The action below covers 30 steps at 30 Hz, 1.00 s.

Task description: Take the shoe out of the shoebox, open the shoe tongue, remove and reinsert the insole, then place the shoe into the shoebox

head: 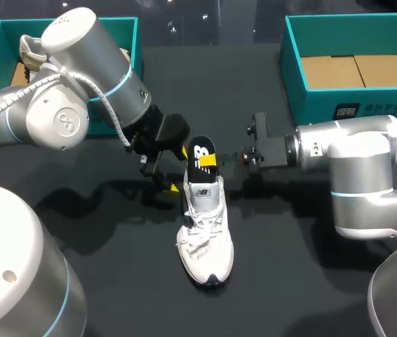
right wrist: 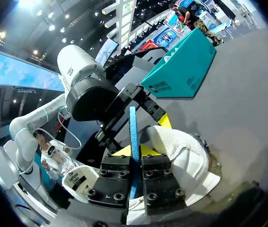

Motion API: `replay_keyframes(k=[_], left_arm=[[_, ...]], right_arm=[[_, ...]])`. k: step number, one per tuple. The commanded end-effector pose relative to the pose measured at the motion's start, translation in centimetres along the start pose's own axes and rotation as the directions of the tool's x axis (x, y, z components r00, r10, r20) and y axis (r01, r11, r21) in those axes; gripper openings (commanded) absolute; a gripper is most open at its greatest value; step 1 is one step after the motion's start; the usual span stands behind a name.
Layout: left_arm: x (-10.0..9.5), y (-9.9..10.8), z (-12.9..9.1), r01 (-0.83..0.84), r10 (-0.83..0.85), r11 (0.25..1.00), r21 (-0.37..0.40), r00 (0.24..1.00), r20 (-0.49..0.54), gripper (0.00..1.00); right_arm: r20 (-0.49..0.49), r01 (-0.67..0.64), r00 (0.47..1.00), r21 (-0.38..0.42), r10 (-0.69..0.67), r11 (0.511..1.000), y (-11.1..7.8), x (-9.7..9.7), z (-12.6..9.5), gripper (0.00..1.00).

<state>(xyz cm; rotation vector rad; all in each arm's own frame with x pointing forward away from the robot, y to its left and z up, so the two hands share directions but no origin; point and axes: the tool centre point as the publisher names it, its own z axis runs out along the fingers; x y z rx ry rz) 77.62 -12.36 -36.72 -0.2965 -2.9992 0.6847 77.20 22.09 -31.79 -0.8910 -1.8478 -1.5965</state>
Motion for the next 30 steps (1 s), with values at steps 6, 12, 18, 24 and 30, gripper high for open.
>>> replay_keyframes(k=[6, 12, 18, 24, 30], left_arm=[[-0.1, -0.1, 0.1, -0.001, 0.001, 1.0, -0.003, 1.0, -0.001, 1.0], [-0.1, -0.1, 0.1, -0.001, 0.001, 1.0, -0.003, 1.0, -0.001, 1.0], [-0.1, -0.1, 0.1, -0.001, 0.001, 1.0, -0.003, 1.0, -0.001, 1.0], [-0.1, -0.1, 0.1, -0.001, 0.001, 1.0, -0.003, 1.0, -0.001, 1.0], [-0.1, -0.1, 0.1, -0.001, 0.001, 1.0, -0.003, 1.0, -0.001, 1.0]], right_arm=[[-0.012, -0.043, 0.999, 0.047, 0.044, 0.998, -1.5, -0.5, 0.7, 0.0], [-0.015, -0.1, 0.995, 0.047, 0.101, 0.994, -3.9, -0.3, 0.9, 0.0], [-0.015, -0.105, 0.994, 0.028, 0.106, 0.994, -4.7, 0.3, 1.1, 0.0], [0.0, -0.059, 0.998, 0.026, 0.059, 0.998, -3.4, 0.5, 1.1, 0.31], [0.009, -0.02, 1.0, 0.026, 0.019, 0.999, -1.7, 0.4, 0.6, 0.33]])
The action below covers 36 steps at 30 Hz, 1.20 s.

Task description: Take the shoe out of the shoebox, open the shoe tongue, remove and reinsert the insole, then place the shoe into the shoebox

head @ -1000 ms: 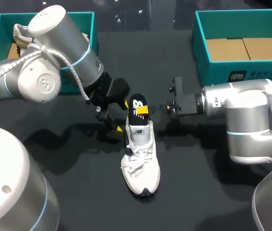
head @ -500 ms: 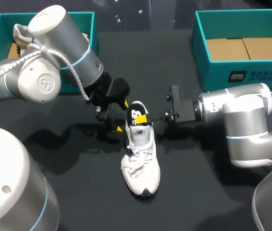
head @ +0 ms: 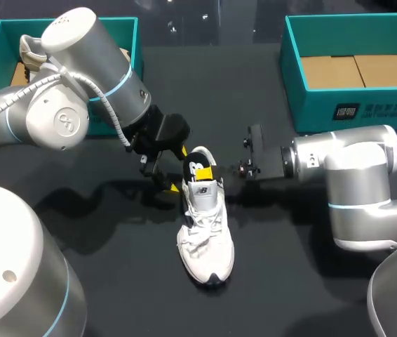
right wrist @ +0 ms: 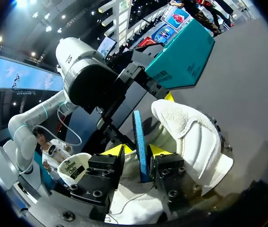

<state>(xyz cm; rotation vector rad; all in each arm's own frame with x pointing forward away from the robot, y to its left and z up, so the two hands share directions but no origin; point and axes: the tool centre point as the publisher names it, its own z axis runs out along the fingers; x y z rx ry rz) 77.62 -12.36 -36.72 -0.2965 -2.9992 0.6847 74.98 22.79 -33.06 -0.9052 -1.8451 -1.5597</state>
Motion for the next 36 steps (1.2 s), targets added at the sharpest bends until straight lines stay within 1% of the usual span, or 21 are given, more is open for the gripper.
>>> replay_keyframes(k=[1, 2, 4, 6, 10, 12, 16, 20, 24, 27, 30, 31, 32, 36], left_arm=[[-0.1, -0.1, 0.1, -0.001, 0.001, 1.0, -0.003, 1.0, -0.001, 1.0], [-0.1, -0.1, 0.1, -0.001, 0.001, 1.0, -0.003, 1.0, -0.001, 1.0], [-0.1, -0.1, 0.1, -0.001, 0.001, 1.0, -0.003, 1.0, -0.001, 1.0], [-0.1, -0.1, 0.1, -0.001, 0.001, 1.0, -0.003, 1.0, -0.001, 1.0], [-0.1, -0.1, 0.1, -0.001, 0.001, 1.0, -0.003, 1.0, -0.001, 1.0], [-0.1, -0.1, 0.1, -0.001, 0.001, 1.0, -0.003, 1.0, -0.001, 1.0], [-0.1, -0.1, 0.1, -0.001, 0.001, 1.0, -0.003, 1.0, -0.001, 1.0], [-0.1, -0.1, 0.1, -0.001, 0.001, 1.0, -0.003, 1.0, -0.001, 1.0], [-0.1, -0.1, 0.1, -0.001, 0.001, 1.0, -0.003, 1.0, -0.001, 1.0], [-0.1, -0.1, 0.1, -0.001, 0.001, 1.0, -0.003, 1.0, -0.001, 1.0], [-0.1, -0.1, 0.1, -0.001, 0.001, 1.0, -0.003, 1.0, -0.001, 1.0], [-0.1, -0.1, 0.1, -0.001, 0.001, 1.0, -0.003, 1.0, -0.001, 1.0], [-0.1, -0.1, 0.1, -0.001, 0.001, 1.0, -0.003, 1.0, -0.001, 1.0], [-0.1, -0.1, 0.1, -0.001, 0.001, 1.0, -0.003, 1.0, -0.001, 1.0]], right_arm=[[0.006, 0.008, 1.0, 0.006, -0.008, 1.0, 1.0, -0.1, -0.3, 0.32], [0.007, 0.011, 1.0, 0.007, -0.011, 1.0, 1.3, -0.2, -0.4, 0.29], [0.01, 0.014, 1.0, 0.007, -0.014, 1.0, 1.7, -0.4, -0.5, 0.27], [0.009, 0.019, 1.0, 0.008, -0.019, 1.0, 2.0, -0.6, -0.5, 0.2], [0.0, 0.023, 1.0, 0.016, -0.023, 1.0, 2.3, -0.8, -0.4, 0.13], [-0.001, 0.019, 1.0, 0.02, -0.019, 1.0, 2.3, -1.0, -0.2, 0.0], [0.009, -0.012, 1.0, 0.028, 0.012, 1.0, 1.7, -1.4, 0.0, 0.0], [0.01, -0.049, 0.999, 0.022, 0.049, 0.999, 0.2, -1.5, 0.1, 0.0], [0.017, -0.083, 0.996, 0.011, 0.083, 0.996, -1.3, -1.1, 0.1, 0.0], [0.025, -0.088, 0.996, 0.007, 0.088, 0.996, -1.7, -0.7, 0.0, 0.0], [0.038, -0.08, 0.996, 0.003, 0.08, 0.997, -1.6, -0.3, 0.0, 0.0], [0.042, -0.076, 0.996, 0.003, 0.076, 0.997, -1.4, -0.3, 0.0, 0.09], [0.046, -0.069, 0.997, 0.003, 0.069, 0.998, -1.1, -0.2, -0.1, 0.24], [0.057, -0.052, 0.997, 0.007, 0.051, 0.999, -0.2, -0.3, -0.2, 0.42]])
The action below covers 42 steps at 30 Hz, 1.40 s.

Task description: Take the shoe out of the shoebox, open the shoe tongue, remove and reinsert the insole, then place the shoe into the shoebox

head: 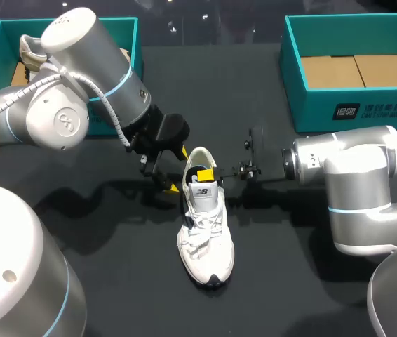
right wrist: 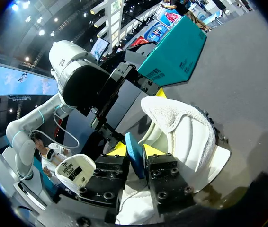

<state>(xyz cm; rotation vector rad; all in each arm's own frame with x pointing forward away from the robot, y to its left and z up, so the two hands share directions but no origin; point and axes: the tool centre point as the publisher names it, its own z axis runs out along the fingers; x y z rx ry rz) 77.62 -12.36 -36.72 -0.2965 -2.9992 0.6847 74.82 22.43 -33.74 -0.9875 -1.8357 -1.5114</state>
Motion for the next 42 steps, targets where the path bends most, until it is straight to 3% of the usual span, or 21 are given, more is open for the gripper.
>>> replay_keyframes(k=[1, 9, 27, 42], left_arm=[[-0.1, -0.1, 0.1, -0.001, 0.001, 1.0, -0.003, 1.0, -0.001, 1.0], [-0.1, -0.1, -0.4, -0.016, 0.016, 1.0, 0.008, 1.0, -0.008, 1.0], [-0.2, -0.2, -1.9, -0.05, 0.05, 0.998, 0.025, 0.999, 0.002, 1.0], [-0.5, 1.1, -4.1, -0.1, 0.103, 0.992, 0.076, 0.994, -0.037, 1.0]], right_arm=[[0.016, 0.01, 1.0, 0.004, -0.01, 1.0, 0.5, 0.2, 0.0, 0.45], [0.04, 0.033, 0.999, 0.021, -0.034, 0.999, 1.7, 0.4, -0.4, 0.48], [0.114, 0.024, 0.993, 0.022, -0.026, 0.999, 2.1, 1.0, -2.1, 0.47], [0.202, -0.049, 0.979, 0.058, 0.037, 0.997, 2.1, 1.3, -5.5, 0.47]])
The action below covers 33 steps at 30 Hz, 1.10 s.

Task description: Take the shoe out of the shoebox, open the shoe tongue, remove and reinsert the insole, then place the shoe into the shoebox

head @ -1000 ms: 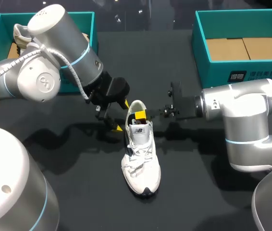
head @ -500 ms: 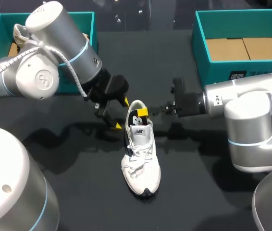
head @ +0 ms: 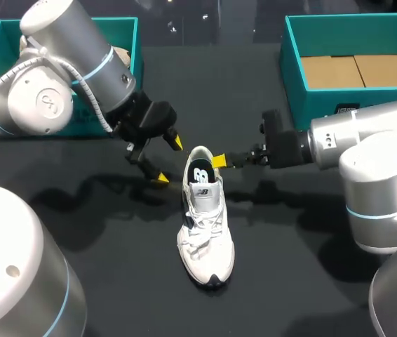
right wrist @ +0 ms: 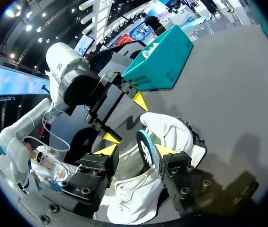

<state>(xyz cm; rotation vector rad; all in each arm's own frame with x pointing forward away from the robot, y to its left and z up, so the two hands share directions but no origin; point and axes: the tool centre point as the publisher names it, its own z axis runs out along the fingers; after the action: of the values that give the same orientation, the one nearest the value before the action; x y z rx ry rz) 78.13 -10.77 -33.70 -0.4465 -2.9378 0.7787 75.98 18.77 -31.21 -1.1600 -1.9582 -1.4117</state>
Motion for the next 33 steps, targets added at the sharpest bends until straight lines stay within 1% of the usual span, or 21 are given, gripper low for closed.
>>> replay_keyframes(k=[1, 7, 10, 16, 22, 27, 30, 32, 33], left_arm=[[-0.2, 1.1, -0.9, -0.014, 0.014, 1.0, 0.011, 1.0, -0.012, 1.0], [-0.1, 2.4, -2.5, -0.067, 0.067, 0.998, 0.015, 0.997, -0.035, 1.0], [0.0, 3.0, -3.3, -0.097, 0.097, 0.995, 0.0, 0.994, -0.044, 1.0], [0.1, 4.0, -4.9, -0.155, 0.155, 0.988, -0.001, 0.984, -0.091, 1.0], [0.3, 5.2, -6.3, -0.193, 0.189, 0.981, -0.018, 0.972, -0.14, 1.0], [0.3, 6.3, -7.9, -0.209, 0.202, 0.978, -0.022, 0.965, -0.169, 1.0], [0.3, 7.0, -8.8, -0.214, 0.207, 0.977, -0.022, 0.962, -0.177, 1.0], [0.3, 7.3, -9.4, -0.221, 0.214, 0.975, -0.021, 0.959, -0.184, 1.0], [0.3, 7.5, -9.6, -0.222, 0.214, 0.975, -0.022, 0.959, -0.184, 1.0]], right_arm=[[0.03, -0.028, 0.999, 0.033, 0.027, 0.999, -0.1, 0.2, -2.0, 0.47], [0.105, -0.101, 0.99, 0.052, 0.095, 0.994, -0.3, -0.6, -4.3, 0.47], [0.133, -0.125, 0.984, 0.069, 0.115, 0.99, -0.2, -0.7, -5.0, 0.47], [0.191, -0.175, 0.97, 0.119, 0.151, 0.977, 0.3, -1.0, -6.5, 0.46], [0.276, -0.24, 0.942, 0.165, 0.189, 0.956, 0.8, -1.0, -7.8, 0.45], [0.377, -0.308, 0.9, 0.2, 0.217, 0.93, 1.3, -0.7, -8.5, 0.44], [0.435, -0.346, 0.871, 0.214, 0.228, 0.914, 1.6, -0.5, -8.7, 0.37], [0.468, -0.367, 0.853, 0.219, 0.233, 0.904, 1.7, -0.2, -8.7, 0.22], [0.487, -0.376, 0.841, 0.214, 0.235, 0.902, 1.7, 0.0, -8.7, 0.06]])
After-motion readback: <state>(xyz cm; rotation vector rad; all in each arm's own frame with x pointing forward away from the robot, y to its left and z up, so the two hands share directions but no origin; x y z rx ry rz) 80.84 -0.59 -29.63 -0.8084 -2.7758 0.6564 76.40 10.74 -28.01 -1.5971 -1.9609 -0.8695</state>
